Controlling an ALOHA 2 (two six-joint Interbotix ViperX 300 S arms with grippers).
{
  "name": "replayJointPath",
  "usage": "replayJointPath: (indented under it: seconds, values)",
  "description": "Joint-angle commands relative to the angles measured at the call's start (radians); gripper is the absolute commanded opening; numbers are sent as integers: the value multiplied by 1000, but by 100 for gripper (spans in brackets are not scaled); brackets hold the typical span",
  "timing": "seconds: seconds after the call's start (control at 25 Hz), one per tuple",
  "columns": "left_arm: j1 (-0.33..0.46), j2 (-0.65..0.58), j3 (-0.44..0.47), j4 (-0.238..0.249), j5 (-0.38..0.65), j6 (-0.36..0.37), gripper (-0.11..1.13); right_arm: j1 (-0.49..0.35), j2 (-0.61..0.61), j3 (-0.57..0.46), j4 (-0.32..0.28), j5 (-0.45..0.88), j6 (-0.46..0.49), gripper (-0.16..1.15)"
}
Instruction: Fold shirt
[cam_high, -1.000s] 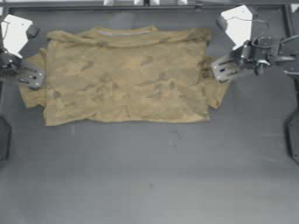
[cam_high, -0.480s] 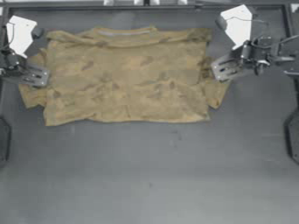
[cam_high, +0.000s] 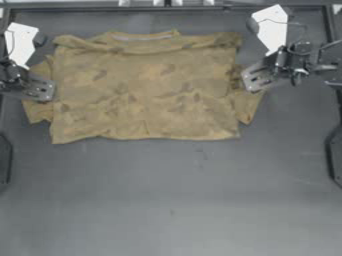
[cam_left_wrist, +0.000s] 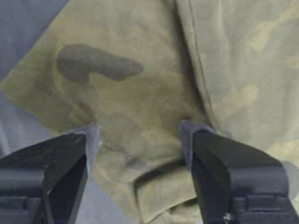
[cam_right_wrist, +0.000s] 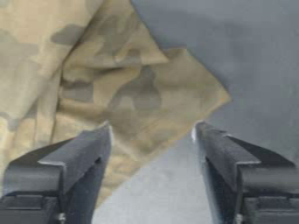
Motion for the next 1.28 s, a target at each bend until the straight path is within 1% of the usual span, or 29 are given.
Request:
replayJointPath:
  seconds: [0.04, 0.2, 0.32, 0.4, 0.48, 0.56, 0.64, 0.68, 0.72, 0.76, 0.84, 1.0, 1.28]
  values:
    - [6, 20, -11, -8, -5, 2, 90, 0, -18, -23, -5, -3, -2, 88]
    - [6, 51, -20, -18, -5, 6, 90, 0, -20, -23, -5, -3, -3, 88]
    - [6, 58, -21, -34, -5, 6, 84, 2, -23, -23, -5, -5, -9, 88]
    - [6, 57, -20, -35, -5, 5, 76, 2, -25, -23, -5, -5, -9, 88]
    - [6, 57, -20, -35, -2, 3, 60, 2, -25, -23, -5, -5, -8, 88]
    - [5, 63, -20, -35, 2, 6, 35, 2, -25, -23, -5, -5, -9, 88]
    - [2, 67, -21, -35, 3, 9, 17, 2, -25, -23, -5, -5, -9, 88]
    - [-3, 69, -21, -34, 3, 12, 9, 2, -26, -23, -5, -6, -9, 88]
    - [-8, 71, -23, -34, 6, 17, 5, 2, -26, -23, -5, -9, -11, 88]
    - [-15, 71, -26, -34, 9, 25, 3, 3, -26, -23, -5, -12, -9, 88]
    - [-25, 71, -40, -31, 23, 35, 4, 6, -26, -23, -5, -18, -12, 88]
    - [-43, 63, -74, -21, 67, 38, 4, 11, -25, -18, 3, -20, -14, 88]
    - [-60, 34, -107, -3, 103, 40, 4, 20, -14, -8, 26, -17, -17, 88]
